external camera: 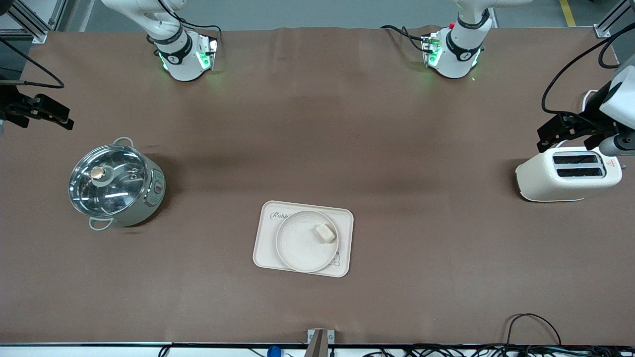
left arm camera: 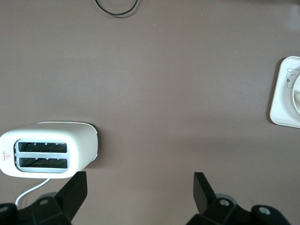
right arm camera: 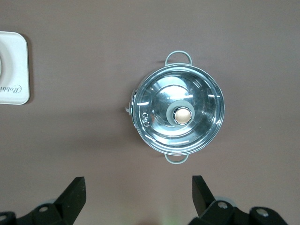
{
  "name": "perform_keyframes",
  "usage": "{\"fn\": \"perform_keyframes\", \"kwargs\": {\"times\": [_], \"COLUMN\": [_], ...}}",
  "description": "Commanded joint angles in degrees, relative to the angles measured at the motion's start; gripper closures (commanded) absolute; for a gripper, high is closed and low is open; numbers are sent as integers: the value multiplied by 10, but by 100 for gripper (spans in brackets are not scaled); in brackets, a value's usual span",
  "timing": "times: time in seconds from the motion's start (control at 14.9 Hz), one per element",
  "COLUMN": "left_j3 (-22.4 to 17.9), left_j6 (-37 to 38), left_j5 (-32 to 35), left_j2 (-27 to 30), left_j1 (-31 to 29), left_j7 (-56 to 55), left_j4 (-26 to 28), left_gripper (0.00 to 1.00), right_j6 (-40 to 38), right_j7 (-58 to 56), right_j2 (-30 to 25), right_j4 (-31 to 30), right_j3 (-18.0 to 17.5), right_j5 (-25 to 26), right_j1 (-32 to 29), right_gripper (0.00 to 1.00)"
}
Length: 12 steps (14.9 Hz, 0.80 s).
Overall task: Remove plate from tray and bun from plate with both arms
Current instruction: 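Reach the right gripper to the plate while the left gripper approaches the tray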
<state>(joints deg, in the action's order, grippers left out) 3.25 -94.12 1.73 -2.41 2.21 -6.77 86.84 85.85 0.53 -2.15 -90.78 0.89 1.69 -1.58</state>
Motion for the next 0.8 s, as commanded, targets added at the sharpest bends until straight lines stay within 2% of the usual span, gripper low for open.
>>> {"fn": "perform_keyframes", "kwargs": {"times": [0.0, 0.34, 0.6, 0.74], "left_j3": [1, -1, 2, 10], "left_j6": [14, 14, 15, 15], "left_j5": [-2, -8, -2, -2], "left_j2": [-3, -4, -3, -11], "left_j1": [-2, -4, 3, 17], "left_j7": [4, 7, -3, -7], "left_j4": [-15, -15, -10, -8], "left_gripper": [0, 0, 0, 0], "right_j6": [4, 11, 19, 47], "right_j7": [-3, 5, 51, 73], "right_j2": [-9, -8, 15, 38], "right_j4": [-8, -9, -18, -21], "right_j3": [-2, -2, -2, -2], "right_j5": [10, 0, -6, -33], "right_j1": [5, 9, 66, 87], "right_gripper": [0, 0, 0, 0]}}
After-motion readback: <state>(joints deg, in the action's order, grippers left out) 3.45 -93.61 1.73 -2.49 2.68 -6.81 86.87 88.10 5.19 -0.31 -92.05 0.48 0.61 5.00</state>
